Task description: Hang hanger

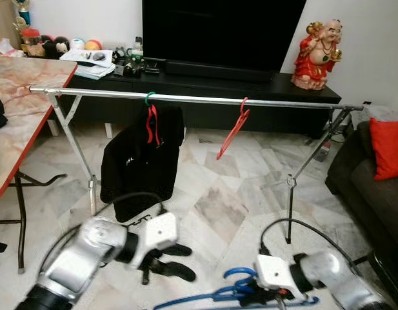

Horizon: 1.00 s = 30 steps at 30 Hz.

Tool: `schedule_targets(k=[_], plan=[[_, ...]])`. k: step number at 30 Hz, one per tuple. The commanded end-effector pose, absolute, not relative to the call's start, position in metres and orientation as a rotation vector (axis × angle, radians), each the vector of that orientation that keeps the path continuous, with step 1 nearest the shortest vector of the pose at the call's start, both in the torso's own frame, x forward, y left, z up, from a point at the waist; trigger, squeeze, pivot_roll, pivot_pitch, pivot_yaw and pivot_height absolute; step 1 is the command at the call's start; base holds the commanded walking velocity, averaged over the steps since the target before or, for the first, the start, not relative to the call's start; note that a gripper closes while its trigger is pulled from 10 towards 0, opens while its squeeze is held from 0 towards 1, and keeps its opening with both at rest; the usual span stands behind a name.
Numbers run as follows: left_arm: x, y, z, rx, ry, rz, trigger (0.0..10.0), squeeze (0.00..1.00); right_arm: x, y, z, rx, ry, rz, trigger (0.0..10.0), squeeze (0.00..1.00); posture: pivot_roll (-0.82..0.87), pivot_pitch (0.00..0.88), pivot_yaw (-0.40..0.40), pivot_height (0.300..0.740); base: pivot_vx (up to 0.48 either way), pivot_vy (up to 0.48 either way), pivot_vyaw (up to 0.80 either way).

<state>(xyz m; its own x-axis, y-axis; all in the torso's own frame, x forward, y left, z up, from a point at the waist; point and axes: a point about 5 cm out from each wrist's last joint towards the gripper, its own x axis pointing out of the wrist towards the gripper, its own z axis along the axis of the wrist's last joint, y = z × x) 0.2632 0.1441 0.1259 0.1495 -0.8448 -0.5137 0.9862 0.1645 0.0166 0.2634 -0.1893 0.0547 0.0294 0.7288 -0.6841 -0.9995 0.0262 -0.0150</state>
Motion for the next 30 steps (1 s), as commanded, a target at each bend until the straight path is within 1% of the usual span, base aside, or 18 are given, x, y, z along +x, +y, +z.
schedule_targets(k=[1,3,4,5,6,7,8,9,12,15,16,18,19,20,21,22,24,30], plan=[[0.261,0.153,0.126,0.393,0.448,-1.332,10.0,1.00,0.266,-0.205,0.058,-0.555,0.587,1.365,0.0,0.00,0.09,0.000,-0.118,0.740,0.000,0.000,0.00],[0.259,0.172,0.113,0.354,0.494,-1.234,10.0,1.00,0.266,-0.221,0.055,-0.495,0.583,1.229,0.0,0.00,0.08,0.000,-0.111,0.740,0.000,0.000,0.00],[0.261,0.181,0.104,0.349,0.507,-1.154,10.0,0.17,0.268,-0.228,0.054,-0.465,0.572,1.144,0.0,0.00,0.08,0.000,-0.110,0.740,0.000,0.000,0.00],[0.263,0.191,0.094,0.344,0.519,-1.058,10.0,0.00,0.270,-0.233,0.053,-0.444,0.555,1.060,0.0,0.00,0.08,0.000,-0.105,0.740,0.000,0.000,0.00],[0.265,0.196,0.088,0.344,0.525,-0.999,10.0,0.00,0.271,-0.236,0.052,-0.434,0.545,1.010,0.0,0.00,0.08,0.000,-0.105,0.740,0.000,0.000,0.00],[0.268,0.207,0.073,0.325,0.558,-0.858,10.0,0.00,0.274,-0.240,0.049,-0.387,0.528,0.900,0.0,0.00,0.08,0.000,-0.099,0.740,0.000,0.000,0.00],[0.269,0.215,0.063,0.313,0.583,-0.768,10.0,0.00,0.275,-0.242,0.047,-0.354,0.520,0.829,0.0,0.00,0.08,0.000,-0.099,0.740,0.000,0.000,0.00],[0.266,0.233,0.037,0.271,0.655,-0.558,10.0,0.00,0.277,-0.243,0.041,-0.286,0.490,0.672,0.0,0.00,0.07,0.000,-0.089,0.740,0.000,0.000,0.00],[0.242,0.250,-0.003,0.179,0.785,-0.322,10.0,0.00,0.275,-0.242,0.025,-0.136,0.511,0.437,0.0,0.00,0.07,0.000,-0.075,0.740,0.000,0.000,0.00],[0.214,0.254,-0.033,0.099,0.875,-0.183,10.0,0.00,0.268,-0.239,0.008,0.000,0.563,0.255,0.0,0.00,0.06,0.000,-0.067,0.740,0.000,0.000,0.00],[0.198,0.254,-0.046,0.059,0.924,-0.133,10.0,0.00,0.265,-0.236,0.000,0.063,0.584,0.168,0.0,0.00,0.06,0.000,-0.061,0.740,0.000,0.000,0.00],[0.191,0.253,-0.052,0.052,0.949,-0.115,10.0,0.00,0.264,-0.234,-0.003,0.076,0.583,0.137,0.0,0.00,0.06,0.000,-0.057,0.740,0.000,0.000,0.00],[0.173,0.251,-0.064,0.025,1.005,-0.082,10.0,0.00,0.262,-0.228,-0.008,0.087,0.590,0.089,2.2,0.00,0.06,0.000,-0.056,0.740,0.000,0.000,0.00],[0.173,0.251,-0.064,0.025,1.005,-0.082,10.0,0.00,0.262,-0.228,-0.008,0.087,0.590,0.089,2.2,0.00,0.06,0.000,-0.056,0.740,0.000,0.000,0.00],[0.159,0.248,-0.072,0.002,1.046,-0.056,10.0,0.00,0.262,-0.221,-0.010,0.095,0.594,0.079,9.7,0.00,0.06,0.000,-0.056,0.740,0.000,0.000,0.00],[0.148,0.246,-0.079,-0.021,1.077,-0.035,10.0,0.00,0.262,-0.215,-0.011,0.106,0.590,0.082,10.0,0.00,0.06,0.000,-0.056,0.740,0.000,0.000,0.00],[0.131,0.241,-0.088,-0.055,1.122,0.020,10.0,0.00,0.267,-0.206,-0.008,0.130,0.549,0.072,10.0,0.00,0.06,0.000,-0.060,0.740,0.000,0.000,0.00],[0.123,0.236,-0.096,-0.074,1.129,0.069,10.0,0.00,0.277,-0.210,0.002,0.187,0.479,-0.079,10.0,0.00,0.08,0.000,-0.072,0.740,0.084,0.000,0.00]])
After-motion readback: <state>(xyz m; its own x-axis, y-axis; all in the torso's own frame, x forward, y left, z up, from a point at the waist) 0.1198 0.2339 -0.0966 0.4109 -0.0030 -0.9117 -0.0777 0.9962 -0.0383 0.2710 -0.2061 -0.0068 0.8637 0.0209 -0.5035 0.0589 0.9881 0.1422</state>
